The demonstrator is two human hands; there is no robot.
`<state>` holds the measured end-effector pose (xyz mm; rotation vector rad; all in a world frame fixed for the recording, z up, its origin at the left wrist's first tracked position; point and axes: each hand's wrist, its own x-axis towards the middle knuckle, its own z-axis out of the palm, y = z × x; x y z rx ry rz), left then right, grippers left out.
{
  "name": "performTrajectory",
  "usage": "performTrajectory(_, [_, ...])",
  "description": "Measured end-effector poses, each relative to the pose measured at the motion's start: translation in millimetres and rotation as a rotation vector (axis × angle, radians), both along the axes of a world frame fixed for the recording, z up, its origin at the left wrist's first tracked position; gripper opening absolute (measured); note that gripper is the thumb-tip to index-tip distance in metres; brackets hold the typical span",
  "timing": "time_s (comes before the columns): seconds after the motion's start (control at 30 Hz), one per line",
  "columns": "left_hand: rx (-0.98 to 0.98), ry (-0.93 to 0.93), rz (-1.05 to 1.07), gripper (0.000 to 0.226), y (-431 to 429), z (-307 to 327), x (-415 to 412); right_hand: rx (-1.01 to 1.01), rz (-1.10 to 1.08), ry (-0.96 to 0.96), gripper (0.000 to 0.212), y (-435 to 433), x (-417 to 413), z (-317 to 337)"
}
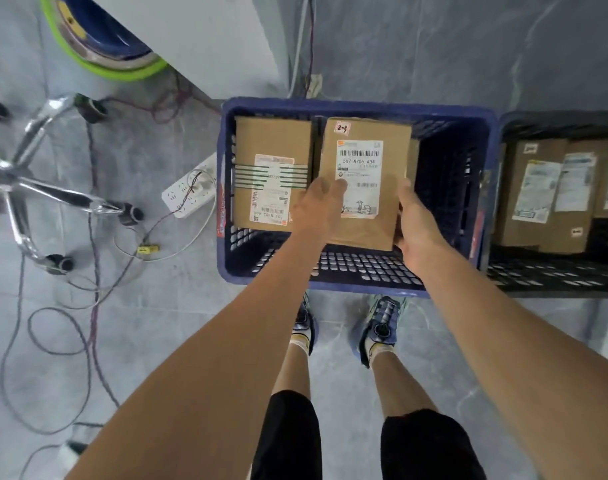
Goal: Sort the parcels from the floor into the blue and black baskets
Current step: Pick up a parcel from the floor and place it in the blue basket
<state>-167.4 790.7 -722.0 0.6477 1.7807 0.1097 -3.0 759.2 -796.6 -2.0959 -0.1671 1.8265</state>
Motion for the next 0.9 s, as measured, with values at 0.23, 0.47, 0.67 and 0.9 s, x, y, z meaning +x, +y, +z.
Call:
performTrajectory(0.23, [0.1,0.069,-0.147,0.054,-8.5,-29.7,1.8,0.047,0.091,0.014,0.08,15.0,-18.6,-30.2])
performTrajectory(0.47, [0.177,0.104,-0.262,0.062,-20.1,-46.8,7.2,0.071,0.117,0.027,0.091,12.9,-18.4,-45.3])
performTrajectory(0.67, [0.178,0.121,-0.248,0.058,-25.1,-58.4,8.9,0.072,0.115,0.071,0.092,6.2,-24.1,-51.6])
performTrajectory(0.9, [0.15,0.057,-0.266,0.066,-33.2,-67.6,17.3,0.112,0.201,0.037,0.12,13.4,-23.5,-55.3])
